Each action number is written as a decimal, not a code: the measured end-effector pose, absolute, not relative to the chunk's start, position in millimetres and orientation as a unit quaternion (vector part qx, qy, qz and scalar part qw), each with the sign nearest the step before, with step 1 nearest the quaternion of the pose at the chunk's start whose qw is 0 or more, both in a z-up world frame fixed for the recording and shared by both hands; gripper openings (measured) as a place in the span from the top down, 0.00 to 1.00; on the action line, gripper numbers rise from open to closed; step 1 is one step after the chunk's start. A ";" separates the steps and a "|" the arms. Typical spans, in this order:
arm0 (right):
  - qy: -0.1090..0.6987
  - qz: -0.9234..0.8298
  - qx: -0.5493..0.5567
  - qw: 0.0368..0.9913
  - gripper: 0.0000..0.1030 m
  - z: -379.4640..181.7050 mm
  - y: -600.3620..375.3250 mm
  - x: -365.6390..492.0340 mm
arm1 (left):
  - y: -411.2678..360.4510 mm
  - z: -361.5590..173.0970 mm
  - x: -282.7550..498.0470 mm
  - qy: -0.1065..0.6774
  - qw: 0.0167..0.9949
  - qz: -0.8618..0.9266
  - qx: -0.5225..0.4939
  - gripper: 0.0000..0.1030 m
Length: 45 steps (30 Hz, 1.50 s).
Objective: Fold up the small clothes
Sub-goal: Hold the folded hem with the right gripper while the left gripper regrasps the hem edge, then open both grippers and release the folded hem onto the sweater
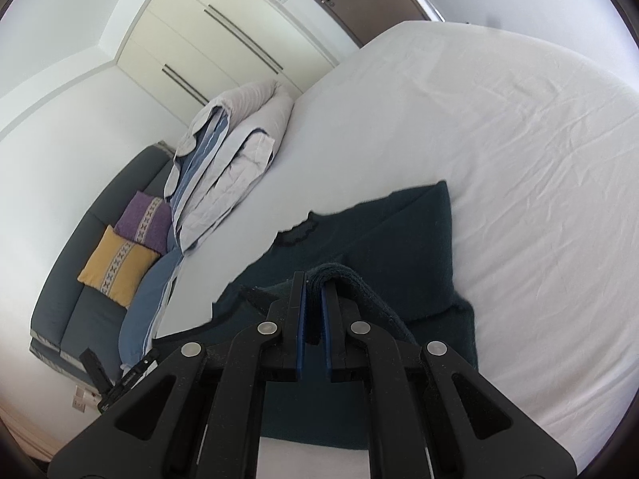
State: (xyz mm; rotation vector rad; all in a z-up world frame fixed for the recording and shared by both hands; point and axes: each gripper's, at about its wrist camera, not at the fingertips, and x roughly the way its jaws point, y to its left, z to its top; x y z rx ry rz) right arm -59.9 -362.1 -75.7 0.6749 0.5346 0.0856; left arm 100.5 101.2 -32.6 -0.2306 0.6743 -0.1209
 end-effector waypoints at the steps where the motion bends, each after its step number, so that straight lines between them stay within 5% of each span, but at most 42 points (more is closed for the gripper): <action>1: 0.255 0.039 0.329 0.908 0.95 -74.0 -366.2 -54.6 | 100.7 -28.7 108.5 0.327 0.936 -0.059 -0.116 0.94; 14: 0.262 -0.011 0.345 0.901 0.95 -78.1 -406.9 65.7 | 70.0 -38.3 263.4 0.359 0.924 -0.041 -0.121 0.94; 21: 0.334 -0.083 0.354 0.870 0.90 -143.7 -435.1 140.8 | 42.2 -114.6 338.2 0.439 0.894 -0.011 -0.082 0.89; 25: 0.323 -0.086 0.362 0.870 0.68 -161.3 -443.8 145.0 | 53.6 -135.9 341.4 0.461 0.882 0.001 -0.099 0.68; 27: 0.310 -0.091 0.361 0.875 0.40 -157.6 -444.8 136.8 | 64.7 -128.7 328.4 0.445 0.888 0.008 -0.117 0.57; 28: 0.305 -0.114 0.354 0.877 0.34 -154.4 -445.2 130.2 | 68.6 -124.2 321.9 0.437 0.891 0.009 -0.122 0.56; 37: 0.309 -0.099 0.263 0.909 0.34 -117.5 -396.3 86.8 | 40.2 -84.7 239.3 0.377 0.924 -0.031 -0.059 0.49; 43: 0.369 -0.088 0.174 0.909 0.35 -151.4 -343.5 73.0 | 35.7 -127.1 215.2 0.416 0.907 -0.030 -0.053 0.45; 45: 0.373 -0.115 0.155 0.907 0.57 -170.2 -349.6 66.5 | 52.0 -147.5 217.2 0.434 0.897 -0.026 -0.084 0.43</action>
